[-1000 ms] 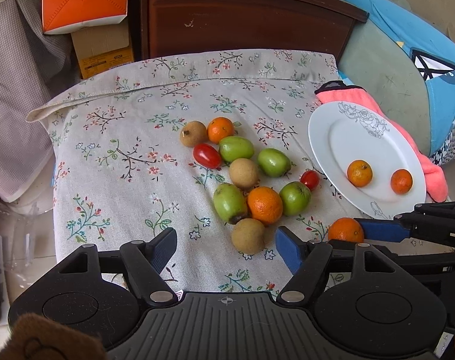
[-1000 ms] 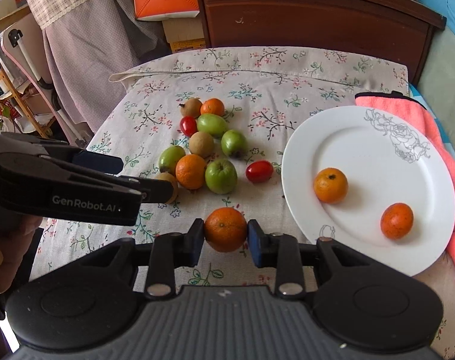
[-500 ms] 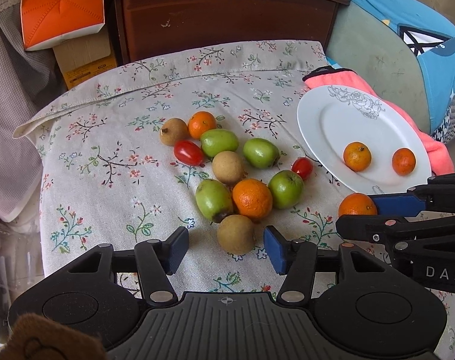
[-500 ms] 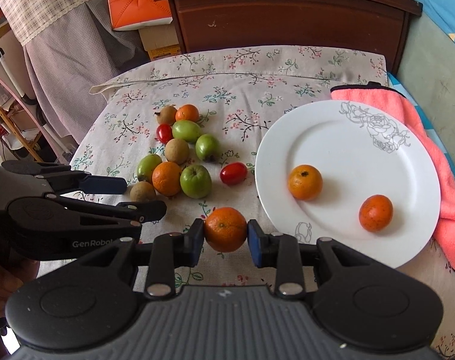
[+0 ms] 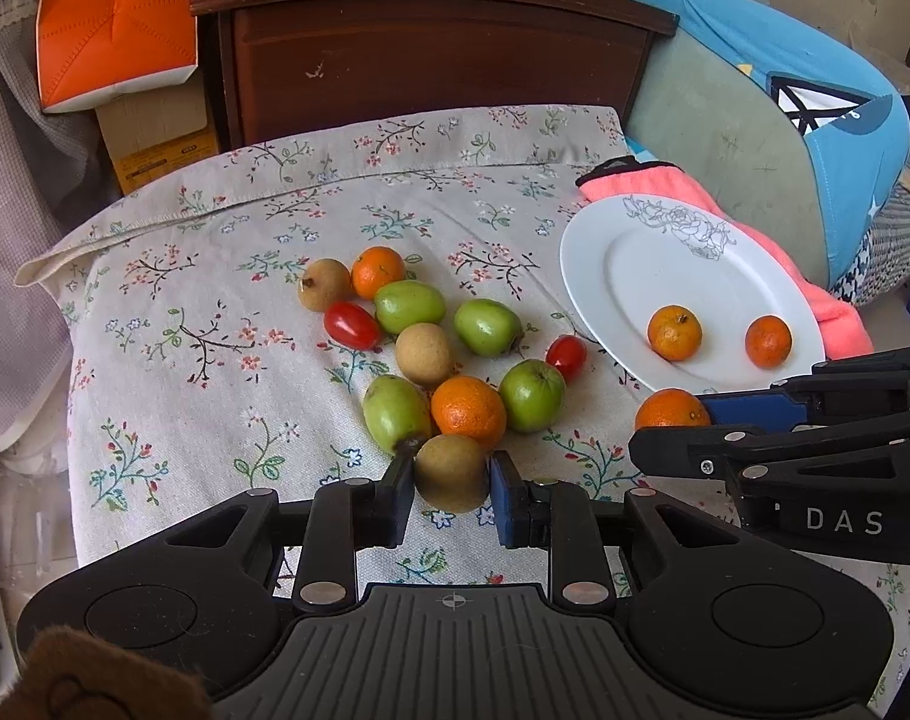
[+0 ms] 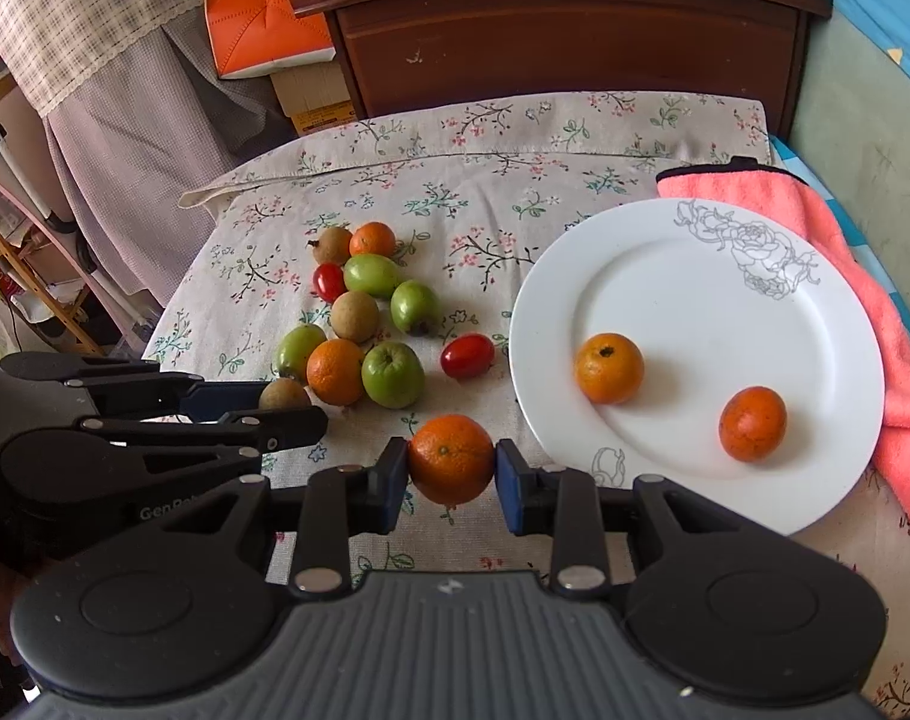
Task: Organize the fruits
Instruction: 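Grasp a brown round fruit with the left gripper while the right holds the orange, then carry the orange and brown fruit onto the white plate and open both grippers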
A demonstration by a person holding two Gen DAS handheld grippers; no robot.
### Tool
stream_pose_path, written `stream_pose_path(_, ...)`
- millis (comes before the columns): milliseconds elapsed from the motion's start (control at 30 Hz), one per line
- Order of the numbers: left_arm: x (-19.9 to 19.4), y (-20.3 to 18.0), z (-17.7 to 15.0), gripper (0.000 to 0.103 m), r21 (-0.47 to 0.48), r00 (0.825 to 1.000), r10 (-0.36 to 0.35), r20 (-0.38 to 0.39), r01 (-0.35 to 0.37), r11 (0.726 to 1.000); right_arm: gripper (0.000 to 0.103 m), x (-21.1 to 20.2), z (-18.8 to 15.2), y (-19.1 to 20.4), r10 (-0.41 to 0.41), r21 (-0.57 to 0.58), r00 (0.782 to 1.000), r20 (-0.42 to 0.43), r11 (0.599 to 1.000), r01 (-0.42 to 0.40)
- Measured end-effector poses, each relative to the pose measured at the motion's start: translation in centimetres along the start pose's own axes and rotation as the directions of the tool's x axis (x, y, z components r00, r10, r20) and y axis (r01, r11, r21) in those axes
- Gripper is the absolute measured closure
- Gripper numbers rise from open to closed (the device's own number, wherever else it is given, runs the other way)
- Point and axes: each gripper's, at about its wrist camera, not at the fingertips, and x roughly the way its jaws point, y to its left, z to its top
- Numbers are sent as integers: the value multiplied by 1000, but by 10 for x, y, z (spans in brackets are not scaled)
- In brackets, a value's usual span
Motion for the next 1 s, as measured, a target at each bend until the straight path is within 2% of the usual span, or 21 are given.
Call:
stream_pose_path(267,-18,-8,21,79,-17,997,-21,80,22,1000,72,-17,12,-10,24,33,998,61,999,-26)
stream_pose_path(567,-20,-26,51,79,-37,988,-73,134,79,996,72,-42,28,-43,-16,122,988,155,993,-3)
stream_pose_path(767,-7,-50,70,79,7,984,-117,138,117,993,72,-59,36,-73,-72,202,976,205,979,30)
stream_pose_path(1000,15,-70,83,79,45,980,-159,118,155,987,72,-55,34,-106,-111,334,978,176,941,47)
